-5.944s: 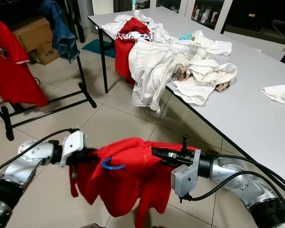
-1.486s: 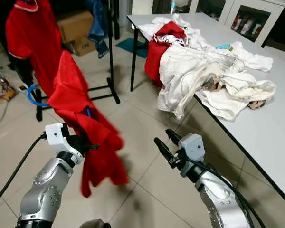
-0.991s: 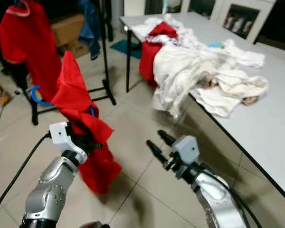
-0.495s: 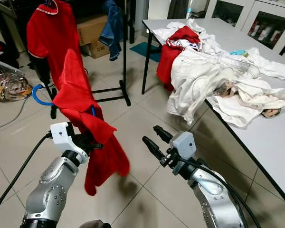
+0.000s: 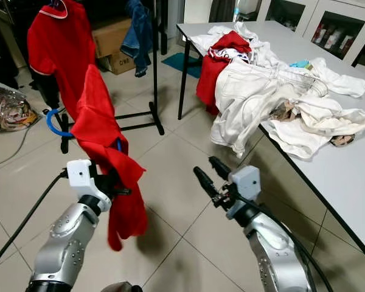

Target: Hang hanger

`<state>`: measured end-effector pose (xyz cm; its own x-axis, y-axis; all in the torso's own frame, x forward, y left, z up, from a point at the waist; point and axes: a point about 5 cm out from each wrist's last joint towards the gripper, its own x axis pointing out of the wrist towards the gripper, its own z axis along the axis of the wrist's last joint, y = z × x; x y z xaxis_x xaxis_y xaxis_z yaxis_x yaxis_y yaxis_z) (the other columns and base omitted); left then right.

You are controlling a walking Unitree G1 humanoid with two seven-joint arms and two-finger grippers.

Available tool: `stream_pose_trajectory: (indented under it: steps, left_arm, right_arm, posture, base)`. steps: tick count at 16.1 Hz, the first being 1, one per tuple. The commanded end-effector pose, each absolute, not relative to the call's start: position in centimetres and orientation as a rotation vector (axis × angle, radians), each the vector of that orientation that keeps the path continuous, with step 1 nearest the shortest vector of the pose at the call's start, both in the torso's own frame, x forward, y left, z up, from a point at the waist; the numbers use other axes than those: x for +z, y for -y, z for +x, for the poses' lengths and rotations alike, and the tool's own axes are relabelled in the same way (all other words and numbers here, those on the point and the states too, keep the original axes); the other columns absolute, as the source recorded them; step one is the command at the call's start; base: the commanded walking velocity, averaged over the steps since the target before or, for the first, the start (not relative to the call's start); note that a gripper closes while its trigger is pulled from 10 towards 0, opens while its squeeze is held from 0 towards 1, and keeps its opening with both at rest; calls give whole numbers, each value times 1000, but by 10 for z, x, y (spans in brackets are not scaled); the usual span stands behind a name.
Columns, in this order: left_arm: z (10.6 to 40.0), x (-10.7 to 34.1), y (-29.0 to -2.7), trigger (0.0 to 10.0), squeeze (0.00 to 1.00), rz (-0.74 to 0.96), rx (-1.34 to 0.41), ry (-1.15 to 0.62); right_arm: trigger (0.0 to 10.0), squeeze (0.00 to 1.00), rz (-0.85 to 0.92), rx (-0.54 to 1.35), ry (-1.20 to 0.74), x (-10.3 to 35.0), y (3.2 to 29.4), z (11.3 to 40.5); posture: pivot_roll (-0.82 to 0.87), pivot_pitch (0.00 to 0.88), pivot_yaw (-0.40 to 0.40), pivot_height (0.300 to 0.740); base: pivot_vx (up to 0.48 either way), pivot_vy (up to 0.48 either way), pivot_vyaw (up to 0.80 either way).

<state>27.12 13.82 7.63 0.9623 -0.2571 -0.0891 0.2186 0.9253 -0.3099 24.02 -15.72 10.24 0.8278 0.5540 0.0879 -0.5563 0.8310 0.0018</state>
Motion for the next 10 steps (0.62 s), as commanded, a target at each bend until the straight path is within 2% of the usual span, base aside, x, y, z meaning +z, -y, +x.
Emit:
stream_pose_trajectory:
  steps: [1,9,10]
  left_arm:
    - [278,89,-136,10000,0,-291,-254,-66]
    - [274,90,-131,10000,0,-284,-240,-28]
    - [274,90,-131,10000,0,-284,-239,-27]
  right_arm:
    - [10000,0,28,597,113,107,161,240]
    - [10000,0,31,645,121,107,156,239]
    - [10000,0,27,649,120,107,156,239]
  posture:
    - [-7,0,-21,740]
    - [15,0,-35,740]
    - [19,0,-39,740]
  base:
    - [0,0,0]
    - [0,0,0]
    - [259,0,0]
